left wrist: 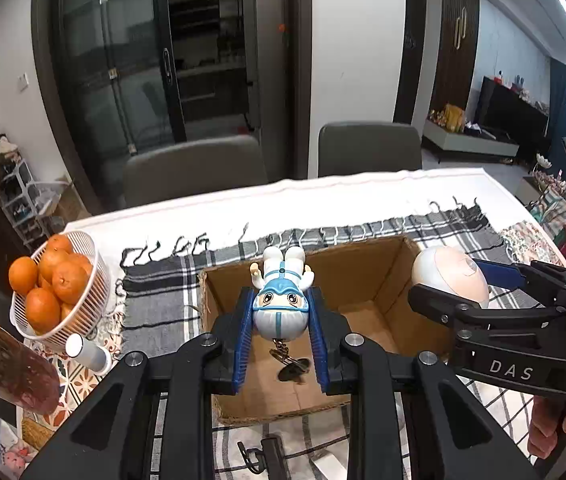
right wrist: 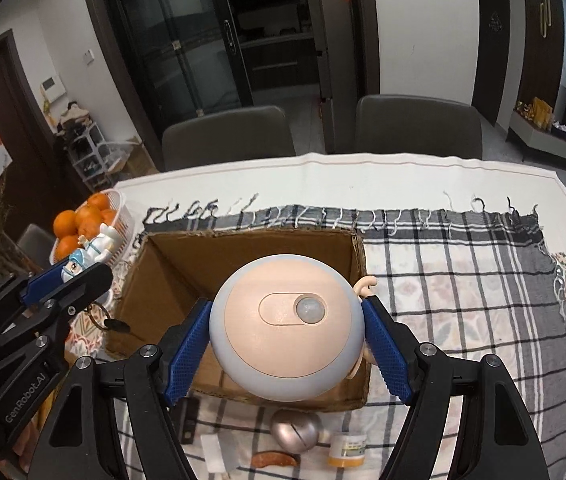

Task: Organize rigid objects
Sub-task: 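Lift both held objects and carry them over the cardboard box, then open both tools to drop the night light and figurine into the box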

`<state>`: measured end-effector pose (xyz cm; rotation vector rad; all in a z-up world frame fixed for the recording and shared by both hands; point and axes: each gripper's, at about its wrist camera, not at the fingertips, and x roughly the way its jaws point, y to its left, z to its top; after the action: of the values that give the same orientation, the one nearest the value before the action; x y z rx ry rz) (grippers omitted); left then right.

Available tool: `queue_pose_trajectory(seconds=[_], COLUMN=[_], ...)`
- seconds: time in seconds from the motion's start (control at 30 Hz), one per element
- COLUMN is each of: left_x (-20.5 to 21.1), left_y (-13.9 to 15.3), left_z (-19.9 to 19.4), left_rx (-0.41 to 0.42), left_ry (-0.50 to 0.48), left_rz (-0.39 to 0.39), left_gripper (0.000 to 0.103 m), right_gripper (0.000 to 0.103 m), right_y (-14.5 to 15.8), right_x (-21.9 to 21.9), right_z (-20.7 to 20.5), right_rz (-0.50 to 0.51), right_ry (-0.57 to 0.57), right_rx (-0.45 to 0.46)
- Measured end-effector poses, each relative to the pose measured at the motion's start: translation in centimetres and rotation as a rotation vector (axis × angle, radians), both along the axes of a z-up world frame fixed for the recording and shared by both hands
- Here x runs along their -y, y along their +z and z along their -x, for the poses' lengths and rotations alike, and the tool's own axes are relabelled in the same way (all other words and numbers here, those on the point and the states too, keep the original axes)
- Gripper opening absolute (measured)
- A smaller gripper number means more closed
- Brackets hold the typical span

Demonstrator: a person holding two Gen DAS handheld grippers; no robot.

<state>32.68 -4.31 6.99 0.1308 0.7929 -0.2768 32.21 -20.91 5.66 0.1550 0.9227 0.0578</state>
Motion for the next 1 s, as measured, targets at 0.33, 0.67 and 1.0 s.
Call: queue_pose_trajectory(seconds=[0.33, 0.67, 1.0], left_x=[0.1, -0.1, -0.2], left_y=[-3.9, -5.9, -3.8], left_z=[-2.6, -3.0, -0.3], left_rx=[-0.14, -0.185, -0.094], left_ry=[0.023, 0.051, 0.071], left_rz=[-0.046, -0.085, -0.087], left_gripper=[0.026, 0.044, 0.054], right_gripper=[0.076, 0.077, 0.077], right_y=[-2.7, -4.8, -2.6], right_x=[0.0, -0.4, 0.1], right_z=[-2.5, -3.1, -0.8], right_rz=[0.036, 0.038, 0.055], right_ry=[0.025, 0.041, -0.007], right_rx=[-0.103, -0.159, -0.052])
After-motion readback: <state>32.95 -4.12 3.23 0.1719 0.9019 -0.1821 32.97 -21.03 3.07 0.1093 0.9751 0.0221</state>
